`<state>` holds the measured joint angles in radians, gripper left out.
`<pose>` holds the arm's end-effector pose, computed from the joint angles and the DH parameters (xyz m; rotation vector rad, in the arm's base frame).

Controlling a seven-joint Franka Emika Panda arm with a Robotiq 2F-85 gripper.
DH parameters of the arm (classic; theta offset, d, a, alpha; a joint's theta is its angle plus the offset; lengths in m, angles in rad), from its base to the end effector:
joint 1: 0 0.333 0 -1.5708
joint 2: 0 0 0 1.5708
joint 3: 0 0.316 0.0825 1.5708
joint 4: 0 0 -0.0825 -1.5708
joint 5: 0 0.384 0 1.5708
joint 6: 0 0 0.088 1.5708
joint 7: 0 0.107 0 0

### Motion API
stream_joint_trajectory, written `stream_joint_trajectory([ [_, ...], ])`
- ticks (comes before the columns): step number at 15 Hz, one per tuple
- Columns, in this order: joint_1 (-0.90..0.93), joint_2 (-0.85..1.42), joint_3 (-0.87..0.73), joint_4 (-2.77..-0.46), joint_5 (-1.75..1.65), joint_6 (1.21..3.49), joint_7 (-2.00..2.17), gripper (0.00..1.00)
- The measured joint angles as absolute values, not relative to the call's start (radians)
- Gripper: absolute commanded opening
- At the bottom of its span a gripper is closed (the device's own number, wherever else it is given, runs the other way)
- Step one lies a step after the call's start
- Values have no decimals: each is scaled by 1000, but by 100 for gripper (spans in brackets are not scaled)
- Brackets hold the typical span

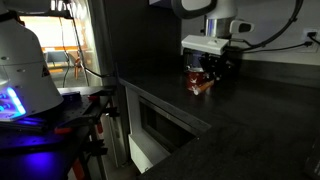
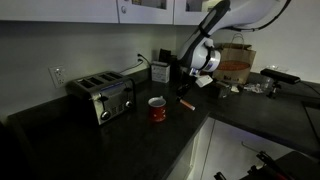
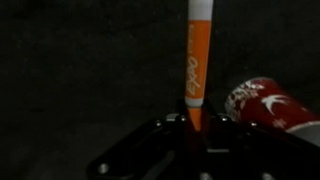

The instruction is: Pick the marker and put it in the cup

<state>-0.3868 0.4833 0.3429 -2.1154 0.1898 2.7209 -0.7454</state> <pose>0.5911 -0.0348 0.2073 -2.8654 -0.7088 -0.3271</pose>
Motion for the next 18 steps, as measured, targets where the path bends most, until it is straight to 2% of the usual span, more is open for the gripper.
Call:
stream_joint_trajectory([
  [5, -707, 306, 671, -2165, 664, 2627, -1221, 5],
  [7, -769, 260, 718, -2170, 854, 2515, -1399, 5],
  [10, -692, 210, 573, -2170, 1070, 2263, -1621, 5],
  [14, -474, 209, 278, -2170, 1113, 1962, -1719, 5],
  [15, -420, 213, 222, -2170, 1107, 1940, -1720, 19],
  [18, -313, 218, 134, -2169, 1079, 1942, -1705, 19],
])
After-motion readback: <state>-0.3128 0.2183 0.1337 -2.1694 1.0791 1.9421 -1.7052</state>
